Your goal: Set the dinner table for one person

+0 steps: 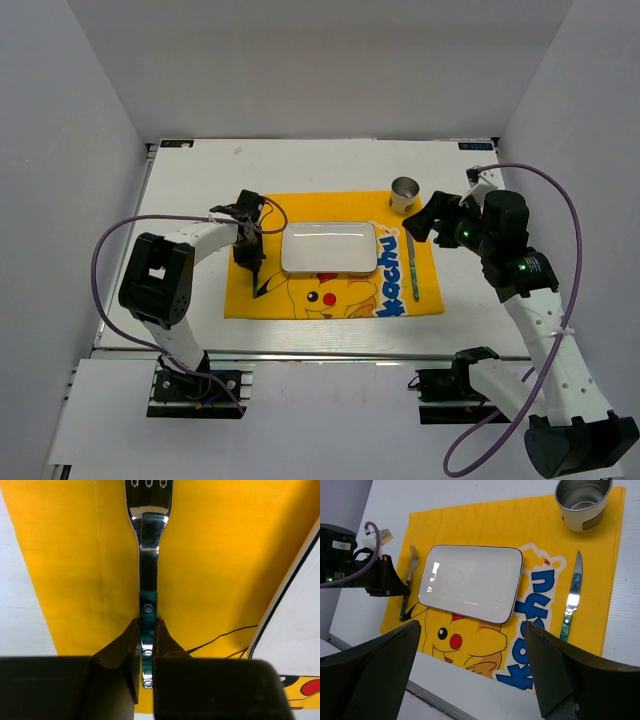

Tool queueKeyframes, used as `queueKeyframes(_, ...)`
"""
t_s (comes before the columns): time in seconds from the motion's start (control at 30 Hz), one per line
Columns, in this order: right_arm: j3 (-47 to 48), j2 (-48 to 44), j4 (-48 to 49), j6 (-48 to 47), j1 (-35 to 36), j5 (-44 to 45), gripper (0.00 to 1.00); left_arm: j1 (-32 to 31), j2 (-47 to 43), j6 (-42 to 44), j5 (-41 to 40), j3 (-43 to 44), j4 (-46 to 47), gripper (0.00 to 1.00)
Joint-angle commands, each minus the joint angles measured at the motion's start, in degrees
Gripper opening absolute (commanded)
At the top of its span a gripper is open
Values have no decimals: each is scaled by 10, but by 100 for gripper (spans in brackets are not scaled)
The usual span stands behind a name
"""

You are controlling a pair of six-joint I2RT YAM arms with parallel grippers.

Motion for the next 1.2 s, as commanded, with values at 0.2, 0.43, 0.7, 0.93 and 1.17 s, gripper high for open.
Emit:
queueKeyframes(0.2, 6, -11, 11, -8, -1, -12, 89, -15, -25, -9, -29, -7, -26, 0)
queueKeyframes(0.43, 7, -14, 12, -3, 0, -16, 89, -15, -43, -12, -42, -14, -43, 0)
queueKeyframes(0.7, 14, -15, 10, -2, 1, -14, 89, -21, -72, -15, -21, -30, -42, 0)
queueKeyframes(0.93, 11, -14, 16, 5, -2, -23, 89, -21, -69, -7, -9, -40, -40, 0)
queueKeyframes(1.17, 3, -22, 18, 7, 1, -24, 89, -26, -60, -8, -12, -43, -42, 0)
